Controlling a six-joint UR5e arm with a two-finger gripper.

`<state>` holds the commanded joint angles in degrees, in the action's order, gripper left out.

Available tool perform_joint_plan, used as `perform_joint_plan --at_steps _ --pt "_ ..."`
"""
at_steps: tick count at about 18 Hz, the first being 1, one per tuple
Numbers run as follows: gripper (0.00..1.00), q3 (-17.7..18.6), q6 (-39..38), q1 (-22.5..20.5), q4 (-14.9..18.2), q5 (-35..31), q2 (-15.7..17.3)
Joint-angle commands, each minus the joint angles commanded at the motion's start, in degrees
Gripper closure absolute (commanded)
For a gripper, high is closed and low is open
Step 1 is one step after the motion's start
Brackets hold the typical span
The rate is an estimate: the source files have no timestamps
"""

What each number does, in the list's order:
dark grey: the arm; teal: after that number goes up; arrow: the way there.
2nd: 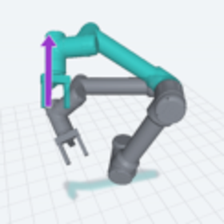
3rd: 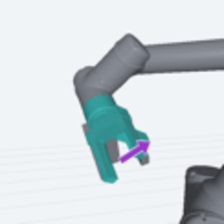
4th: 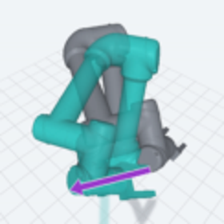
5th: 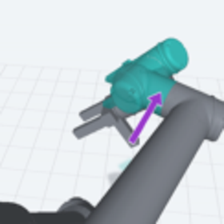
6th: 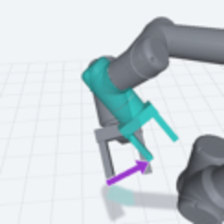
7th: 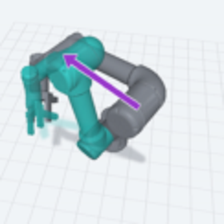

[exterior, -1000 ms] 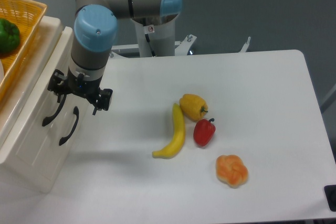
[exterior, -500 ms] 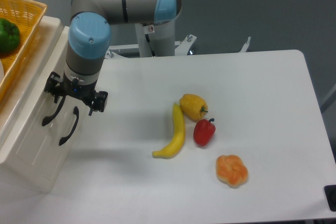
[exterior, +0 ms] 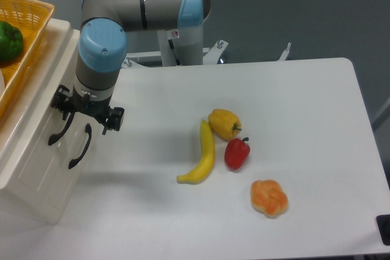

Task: Slide the top white drawer open

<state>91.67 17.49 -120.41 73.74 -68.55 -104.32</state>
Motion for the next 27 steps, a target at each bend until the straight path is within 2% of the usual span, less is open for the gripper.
perform_joint_plan --at_steps 7,10,27 --pt "0.00 -0.1 0.2 0.0 -0.2 -0.2 -0.4" --pt "0.00 -0.6 0.3 0.0 -0.1 -2.6 -0.4" --pt "0.00 -0.9 0.9 -0.1 -0.4 -3.3 -0.6"
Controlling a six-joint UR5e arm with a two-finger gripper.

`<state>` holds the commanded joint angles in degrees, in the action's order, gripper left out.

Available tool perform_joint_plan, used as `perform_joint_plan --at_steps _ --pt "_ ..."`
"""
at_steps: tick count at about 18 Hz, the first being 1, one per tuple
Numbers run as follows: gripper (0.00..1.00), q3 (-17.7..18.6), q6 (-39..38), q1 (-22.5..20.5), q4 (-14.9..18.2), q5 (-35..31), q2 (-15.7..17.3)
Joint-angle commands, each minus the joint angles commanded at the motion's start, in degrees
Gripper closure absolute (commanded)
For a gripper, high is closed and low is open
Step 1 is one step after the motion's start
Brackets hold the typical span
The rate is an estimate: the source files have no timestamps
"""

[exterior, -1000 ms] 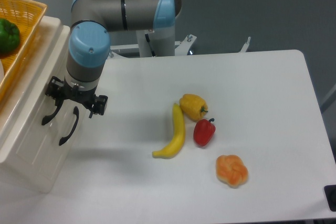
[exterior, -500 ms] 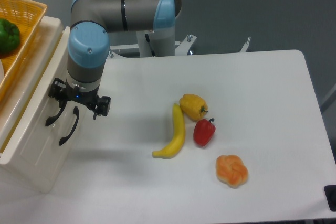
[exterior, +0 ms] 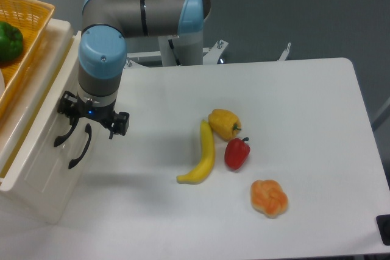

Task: Slide the top white drawer open
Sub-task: 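Pull the upper drawer outward by its handle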

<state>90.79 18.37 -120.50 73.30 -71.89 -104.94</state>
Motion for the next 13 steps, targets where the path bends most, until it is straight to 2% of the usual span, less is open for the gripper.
perform_joint_plan --at_steps 13 --pt "0.00 -0.2 1.4 -0.4 -0.1 -1.8 0.0"
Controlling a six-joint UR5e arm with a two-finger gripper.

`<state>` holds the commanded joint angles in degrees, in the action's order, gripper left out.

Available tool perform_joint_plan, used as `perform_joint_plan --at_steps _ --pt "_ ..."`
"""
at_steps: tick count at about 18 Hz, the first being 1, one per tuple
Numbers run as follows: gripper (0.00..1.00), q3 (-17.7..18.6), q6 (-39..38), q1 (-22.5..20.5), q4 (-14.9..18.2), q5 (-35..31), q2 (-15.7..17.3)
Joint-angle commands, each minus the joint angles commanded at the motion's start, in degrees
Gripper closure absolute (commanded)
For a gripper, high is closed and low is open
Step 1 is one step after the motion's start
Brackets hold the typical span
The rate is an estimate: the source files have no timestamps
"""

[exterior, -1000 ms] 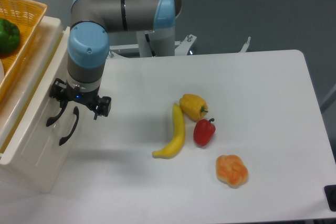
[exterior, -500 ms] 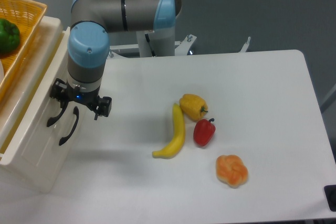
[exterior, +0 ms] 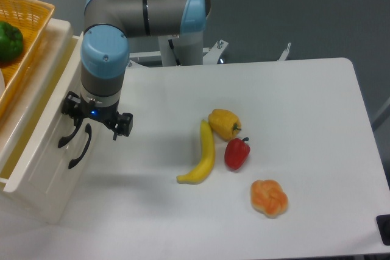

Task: Slide the top white drawer open
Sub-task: 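Pull the upper drawer outward by its handle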

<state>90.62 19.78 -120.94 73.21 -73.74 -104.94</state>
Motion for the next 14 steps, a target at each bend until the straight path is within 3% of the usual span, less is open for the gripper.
perform_joint_plan --at_steps 14 --pt "0.00 -1.0 1.5 -1.0 0.4 -1.1 0.1"
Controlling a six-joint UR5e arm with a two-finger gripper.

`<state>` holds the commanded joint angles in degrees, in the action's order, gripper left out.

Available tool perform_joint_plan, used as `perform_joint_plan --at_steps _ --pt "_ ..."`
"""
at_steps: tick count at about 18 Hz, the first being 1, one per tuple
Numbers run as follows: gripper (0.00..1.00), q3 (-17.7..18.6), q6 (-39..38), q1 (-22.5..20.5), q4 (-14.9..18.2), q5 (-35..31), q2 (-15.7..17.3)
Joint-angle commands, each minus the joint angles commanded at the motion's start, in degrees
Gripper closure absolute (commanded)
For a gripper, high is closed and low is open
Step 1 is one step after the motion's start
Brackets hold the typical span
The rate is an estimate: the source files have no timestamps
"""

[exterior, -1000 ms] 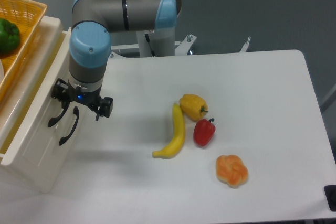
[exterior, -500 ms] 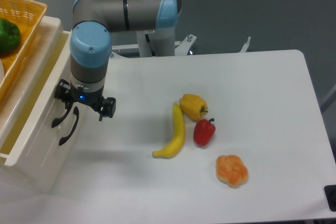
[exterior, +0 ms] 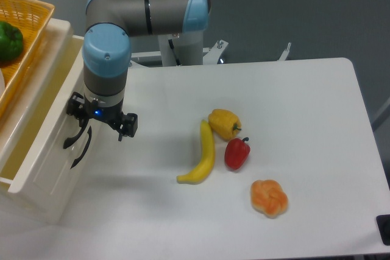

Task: Slide the top white drawer open
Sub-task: 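Pull the upper drawer outward by its handle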

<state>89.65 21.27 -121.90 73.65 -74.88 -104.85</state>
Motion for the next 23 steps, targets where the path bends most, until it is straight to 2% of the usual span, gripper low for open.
perform_joint_plan --at_steps 23 --pt "0.00 -0.5 3.4 -3.3 0.0 0.0 -0.4"
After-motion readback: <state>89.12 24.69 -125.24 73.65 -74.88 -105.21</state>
